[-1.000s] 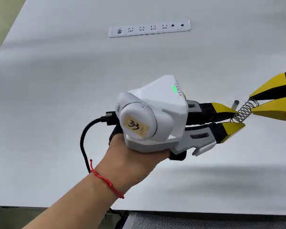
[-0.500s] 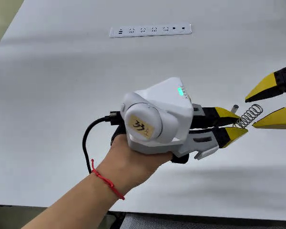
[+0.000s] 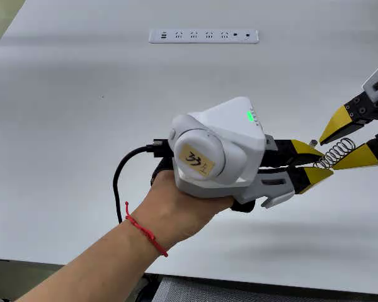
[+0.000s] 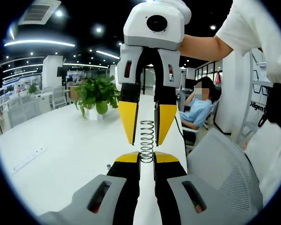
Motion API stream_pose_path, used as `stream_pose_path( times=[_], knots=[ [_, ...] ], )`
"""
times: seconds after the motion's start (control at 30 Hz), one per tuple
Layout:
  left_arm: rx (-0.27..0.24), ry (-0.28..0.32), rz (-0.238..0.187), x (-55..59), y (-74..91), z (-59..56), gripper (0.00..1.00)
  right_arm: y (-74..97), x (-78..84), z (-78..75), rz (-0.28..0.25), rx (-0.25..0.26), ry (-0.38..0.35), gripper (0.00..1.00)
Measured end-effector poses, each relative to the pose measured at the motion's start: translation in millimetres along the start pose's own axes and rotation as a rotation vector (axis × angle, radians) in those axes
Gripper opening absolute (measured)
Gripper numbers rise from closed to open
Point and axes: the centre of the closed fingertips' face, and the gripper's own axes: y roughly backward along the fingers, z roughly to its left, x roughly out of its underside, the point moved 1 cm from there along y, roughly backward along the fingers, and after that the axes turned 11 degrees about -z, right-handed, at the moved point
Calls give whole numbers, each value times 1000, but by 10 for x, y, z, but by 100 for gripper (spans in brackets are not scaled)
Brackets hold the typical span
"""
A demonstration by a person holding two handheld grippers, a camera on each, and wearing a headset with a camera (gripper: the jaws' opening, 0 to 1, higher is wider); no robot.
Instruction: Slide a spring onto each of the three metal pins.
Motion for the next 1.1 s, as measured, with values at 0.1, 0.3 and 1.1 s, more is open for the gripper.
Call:
stream_pose_path(
  times=[0.1,0.3,1.1],
  knots=[
    [-2,2,-1,3,5,4,6,-18,14,15,21,-25,5,11],
    [-5,3,-7,0,13,17,6,-32,22,1,49,-40,23,8],
    [-13,14,-25,35,51,45,7,-77,21,-21,76,-50,3,7]
  ],
)
